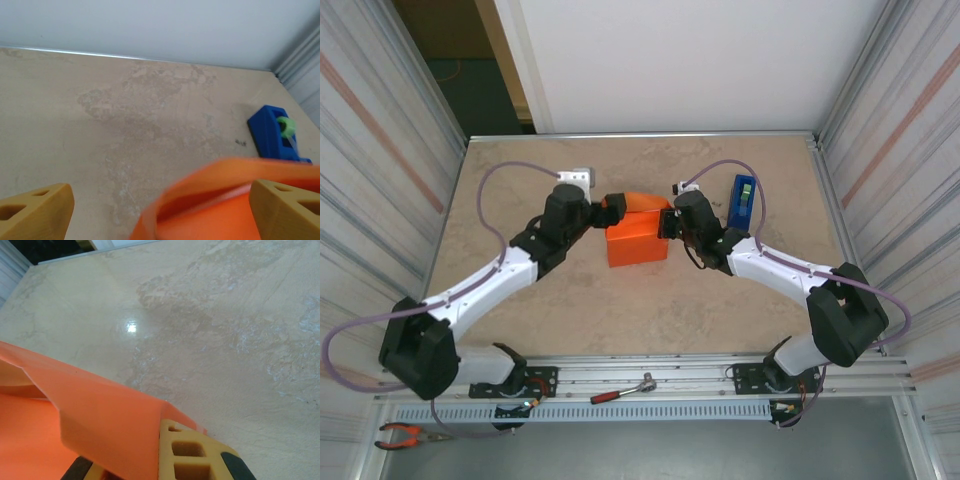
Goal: Wrap the gift box in paper
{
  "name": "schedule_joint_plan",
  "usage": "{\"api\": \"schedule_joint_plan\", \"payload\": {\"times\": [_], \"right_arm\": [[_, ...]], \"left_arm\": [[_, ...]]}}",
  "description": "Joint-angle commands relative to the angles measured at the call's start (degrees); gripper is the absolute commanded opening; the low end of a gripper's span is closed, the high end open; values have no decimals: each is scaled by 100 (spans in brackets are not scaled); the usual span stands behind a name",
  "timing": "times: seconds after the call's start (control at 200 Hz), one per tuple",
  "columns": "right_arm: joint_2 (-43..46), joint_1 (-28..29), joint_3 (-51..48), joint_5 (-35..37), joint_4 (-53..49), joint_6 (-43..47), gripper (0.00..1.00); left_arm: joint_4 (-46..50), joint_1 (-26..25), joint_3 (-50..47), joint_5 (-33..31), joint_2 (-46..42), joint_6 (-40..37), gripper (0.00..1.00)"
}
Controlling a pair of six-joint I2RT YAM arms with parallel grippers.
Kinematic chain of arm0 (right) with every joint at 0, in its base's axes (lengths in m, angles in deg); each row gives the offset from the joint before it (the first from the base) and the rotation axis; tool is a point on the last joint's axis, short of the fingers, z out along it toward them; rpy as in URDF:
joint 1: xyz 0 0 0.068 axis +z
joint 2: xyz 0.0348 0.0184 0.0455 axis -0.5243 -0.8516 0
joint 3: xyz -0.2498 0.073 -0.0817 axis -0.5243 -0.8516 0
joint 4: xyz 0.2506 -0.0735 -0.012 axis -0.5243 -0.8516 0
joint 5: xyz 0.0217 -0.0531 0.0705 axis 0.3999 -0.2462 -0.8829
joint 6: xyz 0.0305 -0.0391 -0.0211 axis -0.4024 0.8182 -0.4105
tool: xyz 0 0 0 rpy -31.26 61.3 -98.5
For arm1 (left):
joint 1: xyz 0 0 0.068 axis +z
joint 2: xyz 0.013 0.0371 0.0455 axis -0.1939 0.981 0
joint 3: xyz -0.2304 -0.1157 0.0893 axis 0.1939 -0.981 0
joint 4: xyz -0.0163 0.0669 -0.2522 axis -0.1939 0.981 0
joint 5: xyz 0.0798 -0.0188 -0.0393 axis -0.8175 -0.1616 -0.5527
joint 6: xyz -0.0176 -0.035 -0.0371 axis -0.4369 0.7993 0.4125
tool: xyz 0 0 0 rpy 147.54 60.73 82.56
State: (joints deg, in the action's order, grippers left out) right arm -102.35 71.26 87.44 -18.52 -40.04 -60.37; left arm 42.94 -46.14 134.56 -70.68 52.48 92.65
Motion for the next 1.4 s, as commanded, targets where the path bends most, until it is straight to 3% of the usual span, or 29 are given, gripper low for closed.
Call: {"api": "schedule_joint_plan", "payload": {"times": [0.0,0.18,0.446,0.681,0.717,0.757,0.842,0.897,1.047,1.228,1.298,1.398], "right_arm": [[33,-6,-114,-167,-210,-147,5],[-15,0,-80,-182,-233,-142,5],[6,-8,-69,-201,-263,-163,5],[127,-2,26,-245,-427,-155,6],[192,-5,72,-242,-480,-140,11],[300,-5,134,-211,-593,-134,25],[561,-3,262,-13,-924,-114,76],[713,0,362,242,-1189,-90,100],[998,-101,583,831,-1850,9,98],[1121,-941,380,-176,-1827,-736,98],[1126,-1274,280,-1005,-1717,-723,98],[1246,-1204,-71,-1416,-1223,-401,98]], "left_arm": [[-637,-239,-635,-236,-535,116,91],[-862,-511,-1033,-512,-581,263,91],[-1249,-497,-663,-760,388,193,91],[-989,-394,-202,-1104,1087,98,89],[-929,-380,-165,-1109,1141,76,88],[-934,-380,-180,-1127,1180,33,88],[-924,-367,-224,-1137,1222,-27,88],[-935,-368,-257,-1151,1239,-70,87],[-948,-356,-330,-1125,1243,-249,86],[-1006,-337,-345,-1084,1253,-421,84],[-984,-336,-331,-1073,1277,-490,83],[-992,-337,-333,-1056,1300,-577,82]]}}
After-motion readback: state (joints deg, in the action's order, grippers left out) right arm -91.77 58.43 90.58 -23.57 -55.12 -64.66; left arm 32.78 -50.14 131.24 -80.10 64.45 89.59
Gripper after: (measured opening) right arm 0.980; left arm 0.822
